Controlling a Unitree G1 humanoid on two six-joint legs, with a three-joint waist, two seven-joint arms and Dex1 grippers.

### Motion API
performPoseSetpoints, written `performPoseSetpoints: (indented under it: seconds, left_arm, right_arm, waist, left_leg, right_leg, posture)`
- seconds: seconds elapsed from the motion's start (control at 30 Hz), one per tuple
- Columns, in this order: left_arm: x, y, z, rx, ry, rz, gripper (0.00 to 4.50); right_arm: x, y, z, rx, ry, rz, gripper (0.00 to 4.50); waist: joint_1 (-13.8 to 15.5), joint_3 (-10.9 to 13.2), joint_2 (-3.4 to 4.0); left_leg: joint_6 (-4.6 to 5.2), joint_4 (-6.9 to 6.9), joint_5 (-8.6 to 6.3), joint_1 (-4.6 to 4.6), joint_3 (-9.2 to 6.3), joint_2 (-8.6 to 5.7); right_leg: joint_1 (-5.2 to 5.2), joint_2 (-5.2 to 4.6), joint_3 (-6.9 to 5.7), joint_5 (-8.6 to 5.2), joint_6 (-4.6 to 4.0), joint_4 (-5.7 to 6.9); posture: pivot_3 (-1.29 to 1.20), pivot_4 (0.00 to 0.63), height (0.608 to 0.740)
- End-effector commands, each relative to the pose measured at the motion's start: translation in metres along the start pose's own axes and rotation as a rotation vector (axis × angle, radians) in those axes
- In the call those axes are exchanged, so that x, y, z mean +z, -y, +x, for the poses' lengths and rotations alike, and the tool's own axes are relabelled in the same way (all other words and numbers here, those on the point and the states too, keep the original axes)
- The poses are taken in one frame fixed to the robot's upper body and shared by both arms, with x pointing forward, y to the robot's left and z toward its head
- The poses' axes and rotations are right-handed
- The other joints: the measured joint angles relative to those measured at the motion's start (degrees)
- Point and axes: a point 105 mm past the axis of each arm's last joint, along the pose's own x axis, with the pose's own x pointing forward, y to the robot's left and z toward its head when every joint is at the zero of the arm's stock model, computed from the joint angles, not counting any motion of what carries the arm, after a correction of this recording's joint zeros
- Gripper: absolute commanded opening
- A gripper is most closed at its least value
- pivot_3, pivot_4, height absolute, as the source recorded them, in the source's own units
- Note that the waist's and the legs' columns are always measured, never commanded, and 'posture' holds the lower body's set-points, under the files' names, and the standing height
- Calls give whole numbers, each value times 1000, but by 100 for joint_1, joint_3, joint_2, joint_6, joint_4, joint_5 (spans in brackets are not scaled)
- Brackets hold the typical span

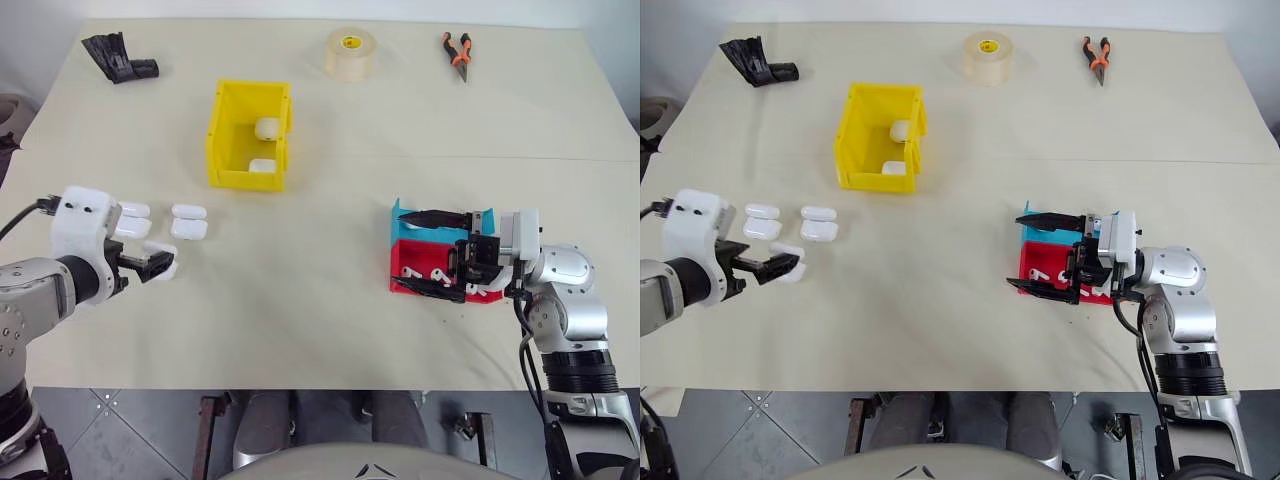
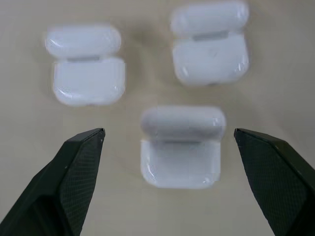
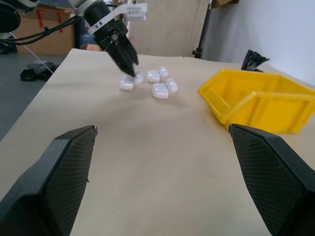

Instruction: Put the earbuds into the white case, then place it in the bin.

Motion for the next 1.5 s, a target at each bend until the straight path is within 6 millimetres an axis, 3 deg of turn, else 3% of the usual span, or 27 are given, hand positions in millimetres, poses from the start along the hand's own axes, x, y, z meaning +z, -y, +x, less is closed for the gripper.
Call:
performPoseSetpoints:
  seconds: [0.03, 0.5, 0.73, 0.83, 0.97, 1.23, 1.5]
  left_arm:
    - [-10, -2, 2, 8, -48, -14, 4481]
    - [-24, 5, 19, 8, -91, -79, 4481]
    - [-31, 0, 18, 30, -110, -95, 2762]
    - [-28, 0, 17, 26, -70, -127, 2762]
    - [-13, 8, 10, -34, 145, -149, 2762]
    - [5, 52, -30, -430, 685, 134, 2762]
    - [31, 130, -26, -846, 1022, 313, 2762]
  right_arm:
    - [9, -1, 0, 3, 12, -32, 4500]
    - [11, -2, 3, -11, 20, -33, 4500]
    - [10, -2, 3, -15, 20, -32, 4500]
    - [9, -3, 3, -15, 16, -29, 4500]
    - [6, -4, 1, -19, 7, -20, 4500]
    - [3, -2, -8, -40, -32, -3, 4500]
    - [10, 7, -51, -178, -162, -53, 4500]
  waist:
    - [-41, 0, -1]
    - [-22, 0, 1]
    - [-39, -1, 2]
    - [-38, -1, 2]
    - [-39, -1, 2]
    - [-22, 1, -3]
    - [87, -1, -2]
  left_leg:
    - [-3, 1, -1, 0, 0, 3]
    - [-19, 9, 2, 10, 13, 14]
    - [-20, 3, 2, 24, 22, 16]
    - [-21, -11, 1, 49, 51, 18]
    - [-21, -35, 1, 78, 97, 20]
    - [-32, -55, -6, 74, 150, 33]
    - [-21, -53, -10, 76, 164, 30]
  right_leg:
    - [0, 3, 0, 0, 0, 0]
    - [-1, 19, 20, -2, -3, 10]
    - [-1, 24, 37, -2, -5, 14]
    - [-1, 28, 65, -2, -5, 15]
    - [1, 31, 89, -3, -6, 16]
    - [-26, 45, 107, -9, -18, 6]
    - [-27, 44, 114, -8, -16, 8]
  posture:
    - [0, 150, 740]
    - [0, 150, 740]
    - [0, 150, 740]
    - [0, 150, 740]
    - [0, 150, 740]
    - [0, 150, 740]
    - [0, 150, 740]
